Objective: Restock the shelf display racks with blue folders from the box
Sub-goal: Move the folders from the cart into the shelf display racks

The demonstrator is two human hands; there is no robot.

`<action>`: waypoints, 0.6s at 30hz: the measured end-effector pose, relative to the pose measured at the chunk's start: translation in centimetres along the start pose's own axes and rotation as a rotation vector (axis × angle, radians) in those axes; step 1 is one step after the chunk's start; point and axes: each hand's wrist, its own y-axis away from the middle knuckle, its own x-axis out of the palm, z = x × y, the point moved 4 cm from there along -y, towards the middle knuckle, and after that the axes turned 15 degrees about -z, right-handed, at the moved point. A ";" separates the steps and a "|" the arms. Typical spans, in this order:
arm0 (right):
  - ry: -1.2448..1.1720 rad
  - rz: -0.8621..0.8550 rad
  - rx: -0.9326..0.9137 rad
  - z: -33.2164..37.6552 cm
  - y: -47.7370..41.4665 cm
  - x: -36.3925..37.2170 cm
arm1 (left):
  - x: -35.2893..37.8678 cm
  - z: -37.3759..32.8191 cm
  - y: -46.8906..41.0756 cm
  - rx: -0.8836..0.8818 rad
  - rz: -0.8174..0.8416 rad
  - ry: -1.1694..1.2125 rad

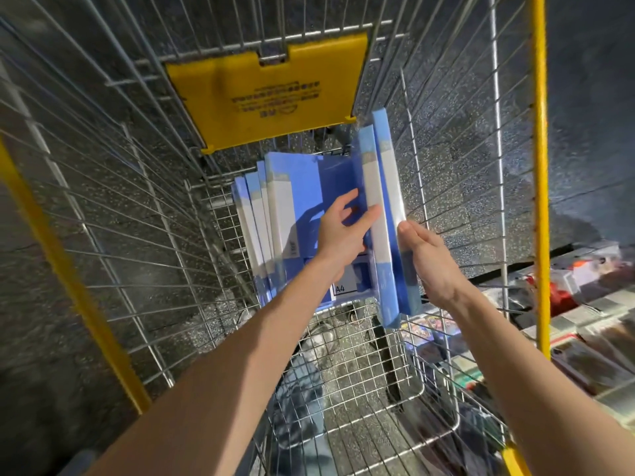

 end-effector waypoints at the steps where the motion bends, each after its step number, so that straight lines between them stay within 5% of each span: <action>1: 0.000 0.003 0.015 0.0 0.1 0.0 | 0.0 0.0 0.0 -0.001 0.001 -0.002; 11: -0.017 -0.015 0.072 -0.7 1.0 -0.9 | 0.6 0.3 0.5 -0.020 0.015 -0.024; 18: 0.496 -0.136 -0.304 -2.0 1.5 -0.2 | 0.2 0.6 0.5 -0.129 0.122 -0.049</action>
